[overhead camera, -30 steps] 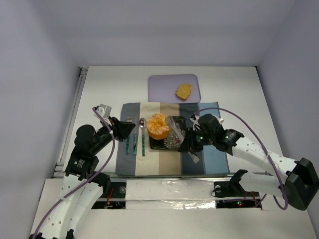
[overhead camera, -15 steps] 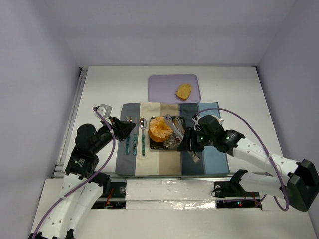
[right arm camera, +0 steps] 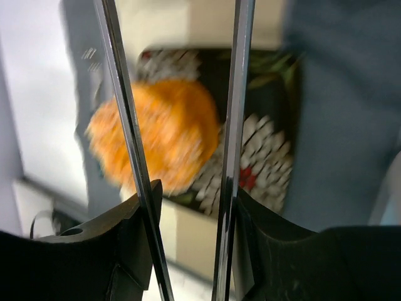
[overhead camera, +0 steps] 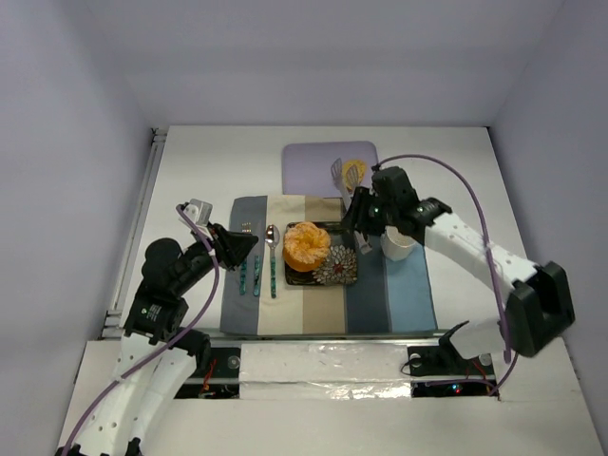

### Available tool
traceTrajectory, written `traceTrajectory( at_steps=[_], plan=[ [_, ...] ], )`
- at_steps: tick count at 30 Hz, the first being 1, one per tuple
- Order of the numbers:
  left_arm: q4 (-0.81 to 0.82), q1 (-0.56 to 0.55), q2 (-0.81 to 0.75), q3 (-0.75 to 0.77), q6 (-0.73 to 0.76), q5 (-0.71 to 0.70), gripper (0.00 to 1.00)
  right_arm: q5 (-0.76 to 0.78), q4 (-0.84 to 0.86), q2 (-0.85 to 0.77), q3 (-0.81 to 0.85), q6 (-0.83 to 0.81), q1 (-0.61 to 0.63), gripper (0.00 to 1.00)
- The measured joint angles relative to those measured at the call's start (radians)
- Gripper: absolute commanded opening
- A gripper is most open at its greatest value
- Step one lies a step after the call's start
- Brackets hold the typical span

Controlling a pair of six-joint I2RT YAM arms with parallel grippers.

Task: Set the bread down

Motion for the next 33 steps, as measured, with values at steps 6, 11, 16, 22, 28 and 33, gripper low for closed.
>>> traceTrajectory(
  at_steps=[6, 11, 16, 22, 28, 33],
  plan=[
    [0.000, 0.000, -0.034, 0.000, 0.000, 0.000, 0.18, 0.018, 0.019, 0.245, 0.114, 0.012, -0.116, 0.49],
    [0.000, 0.000, -0.059, 0.000, 0.000, 0.000, 0.18, 0.022, 0.014, 0.352, 0.134, 0.029, -0.177, 0.49],
    [0.000, 0.000, -0.078, 0.000, 0.000, -0.001, 0.18, 0.029, 0.014, 0.375, 0.148, 0.039, -0.203, 0.49],
    [0.000, 0.000, -0.083, 0.000, 0.000, -0.001, 0.18, 0.011, 0.027, 0.403, 0.153, 0.042, -0.211, 0.48],
    [0.000, 0.000, -0.083, 0.000, 0.000, -0.001, 0.18, -0.060, 0.063, 0.456, 0.153, 0.042, -0.214, 0.35],
    [0.000, 0.000, -0.082, 0.000, 0.000, -0.001, 0.18, -0.096, 0.097, 0.457, 0.150, 0.046, -0.214, 0.18]
  ],
)
